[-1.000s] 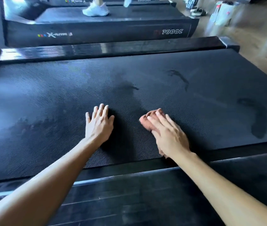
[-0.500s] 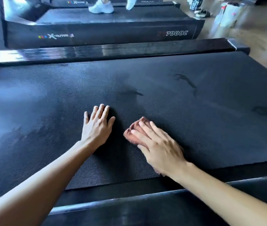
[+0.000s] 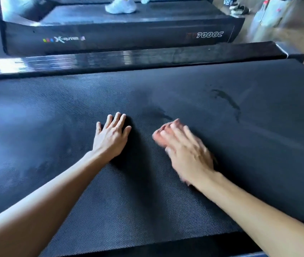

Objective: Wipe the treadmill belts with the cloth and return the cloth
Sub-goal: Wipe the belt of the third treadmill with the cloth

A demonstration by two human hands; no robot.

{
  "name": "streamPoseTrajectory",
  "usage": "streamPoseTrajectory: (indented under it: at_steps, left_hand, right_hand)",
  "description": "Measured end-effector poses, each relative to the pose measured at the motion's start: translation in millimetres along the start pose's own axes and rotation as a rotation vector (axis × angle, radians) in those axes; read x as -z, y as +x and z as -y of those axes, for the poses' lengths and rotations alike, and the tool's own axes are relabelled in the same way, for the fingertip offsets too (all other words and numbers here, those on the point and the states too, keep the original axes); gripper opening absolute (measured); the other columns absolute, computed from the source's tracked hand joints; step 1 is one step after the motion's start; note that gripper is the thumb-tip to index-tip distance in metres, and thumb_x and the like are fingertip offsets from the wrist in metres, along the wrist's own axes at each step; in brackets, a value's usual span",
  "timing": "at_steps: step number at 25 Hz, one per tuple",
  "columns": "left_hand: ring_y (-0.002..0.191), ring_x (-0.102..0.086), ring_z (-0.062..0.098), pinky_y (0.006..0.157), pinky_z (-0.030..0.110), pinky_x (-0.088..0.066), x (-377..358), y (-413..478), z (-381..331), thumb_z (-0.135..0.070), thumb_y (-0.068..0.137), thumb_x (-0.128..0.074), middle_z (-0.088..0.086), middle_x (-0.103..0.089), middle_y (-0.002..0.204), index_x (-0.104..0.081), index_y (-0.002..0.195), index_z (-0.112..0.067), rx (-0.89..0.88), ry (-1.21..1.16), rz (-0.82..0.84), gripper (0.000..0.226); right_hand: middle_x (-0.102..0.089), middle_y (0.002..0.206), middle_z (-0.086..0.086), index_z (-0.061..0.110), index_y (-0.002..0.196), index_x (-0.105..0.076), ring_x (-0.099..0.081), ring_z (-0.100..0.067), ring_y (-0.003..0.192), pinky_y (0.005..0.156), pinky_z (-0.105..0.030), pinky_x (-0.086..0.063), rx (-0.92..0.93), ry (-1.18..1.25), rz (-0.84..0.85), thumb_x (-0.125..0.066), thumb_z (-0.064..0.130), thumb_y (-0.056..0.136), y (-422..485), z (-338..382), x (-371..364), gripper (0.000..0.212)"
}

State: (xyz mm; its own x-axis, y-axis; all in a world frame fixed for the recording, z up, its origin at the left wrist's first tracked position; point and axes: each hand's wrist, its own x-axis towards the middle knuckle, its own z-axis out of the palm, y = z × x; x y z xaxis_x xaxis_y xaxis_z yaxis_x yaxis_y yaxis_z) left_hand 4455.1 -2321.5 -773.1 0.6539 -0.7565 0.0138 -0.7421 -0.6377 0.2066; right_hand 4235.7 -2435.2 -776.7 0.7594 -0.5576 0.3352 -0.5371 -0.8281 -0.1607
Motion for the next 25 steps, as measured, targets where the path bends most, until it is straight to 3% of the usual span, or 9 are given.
streamPoseTrajectory:
  at_steps: [2, 5, 6, 9, 13, 17, 20, 23, 25]
  left_hand:
    - [0.149, -0.004, 0.015, 0.118, 0.051, -0.005, 1.6, 21.6, 5.9, -0.047, 0.102, -0.025, -0.008, -0.011, 0.162, -0.018, 0.153, -0.025, 0.003, 0.005, -0.005, 0.056]
    - [0.149, -0.003, 0.014, 0.119, 0.049, -0.003, 0.0, 39.0, 11.8, -0.050, 0.101, -0.024, -0.010, -0.010, 0.161, -0.017, 0.154, -0.027, -0.005, 0.010, -0.018, 0.058]
    - [0.149, -0.002, 0.013, 0.120, 0.049, -0.002, -2.7, 41.3, 12.8, -0.051, 0.100, -0.024, -0.011, -0.010, 0.161, -0.016, 0.154, -0.028, -0.012, 0.007, -0.035, 0.059]
    - [0.149, -0.001, 0.011, 0.120, 0.046, -0.001, -8.0, 44.2, 16.5, -0.050, 0.100, -0.026, -0.012, -0.010, 0.161, -0.016, 0.154, -0.028, -0.014, -0.025, -0.088, 0.059]
    - [0.148, 0.000, 0.009, 0.121, 0.041, -0.001, -11.7, 43.9, 17.7, -0.050, 0.100, -0.025, -0.009, -0.008, 0.162, -0.015, 0.155, -0.023, 0.014, -0.025, -0.132, 0.062]
    - [0.149, -0.002, 0.010, 0.121, 0.042, 0.000, -12.8, 45.2, 18.0, -0.049, 0.099, -0.026, -0.006, -0.011, 0.162, -0.019, 0.154, -0.020, 0.042, -0.025, -0.183, 0.062]
    - [0.149, -0.004, 0.012, 0.121, 0.044, 0.000, -13.2, 44.1, 16.1, -0.050, 0.099, -0.023, -0.004, -0.014, 0.161, -0.020, 0.154, -0.019, 0.038, 0.009, -0.171, 0.063]
    - [0.149, -0.001, 0.011, 0.121, 0.043, -0.001, -12.0, 43.8, 15.9, -0.056, 0.092, -0.009, -0.006, -0.010, 0.162, -0.016, 0.154, -0.021, 0.047, 0.006, -0.141, 0.072]
    - [0.149, 0.002, 0.010, 0.121, 0.042, -0.001, -12.1, 44.6, 16.6, -0.059, 0.087, -0.001, -0.006, -0.007, 0.162, -0.013, 0.155, -0.022, 0.052, 0.022, -0.133, 0.079]
  right_hand:
    - [-0.049, 0.146, 0.004, 0.033, 0.133, -0.057, -0.050, -0.028, 0.131, 0.105, -0.040, -0.042, 0.189, 0.006, 0.017, -0.061, 0.035, 0.082, 0.6, -0.9, -8.7, 0.051]
    - [-0.044, 0.150, 0.003, 0.033, 0.136, -0.054, -0.044, -0.031, 0.135, 0.108, -0.041, -0.038, -0.088, 0.061, 0.030, -0.063, 0.033, 0.087, 37.7, -10.0, -11.3, 0.050]
    - [-0.043, 0.151, 0.004, 0.033, 0.137, -0.053, -0.043, -0.030, 0.135, 0.108, -0.041, -0.038, -0.088, 0.044, 0.008, -0.063, 0.034, 0.087, 44.5, -3.8, -14.9, 0.051]
    - [-0.037, 0.154, 0.010, 0.039, 0.140, -0.048, -0.038, -0.022, 0.140, 0.113, -0.035, -0.032, 0.189, 0.020, 0.063, -0.057, 0.037, 0.089, 53.1, 0.1, -27.3, 0.052]
    - [-0.032, 0.157, 0.005, 0.036, 0.143, -0.045, -0.031, -0.028, 0.143, 0.116, -0.041, -0.028, -0.134, 0.055, 0.066, -0.056, 0.035, 0.092, 114.5, -15.0, -38.3, 0.052]
    - [-0.023, 0.159, 0.013, 0.042, 0.145, -0.038, -0.024, -0.020, 0.146, 0.116, -0.034, -0.021, 0.117, 0.067, 0.116, -0.052, 0.038, 0.096, 124.8, -5.6, -46.0, 0.052]
    - [-0.018, 0.161, 0.011, 0.041, 0.148, -0.034, -0.018, -0.021, 0.147, 0.115, -0.032, -0.018, -0.170, 0.048, 0.114, -0.047, 0.038, 0.098, 160.6, -5.1, -46.7, 0.051]
    - [-0.018, 0.161, 0.013, 0.044, 0.147, -0.032, -0.018, -0.019, 0.147, 0.117, -0.032, -0.015, 0.077, 0.039, 0.108, -0.047, 0.041, 0.097, 158.0, 22.2, -64.0, 0.052]
    - [-0.017, 0.161, 0.013, 0.044, 0.147, -0.031, -0.020, -0.019, 0.146, 0.117, -0.032, -0.016, 0.108, 0.082, 0.151, -0.047, 0.041, 0.098, 173.3, 12.1, -65.4, 0.052]
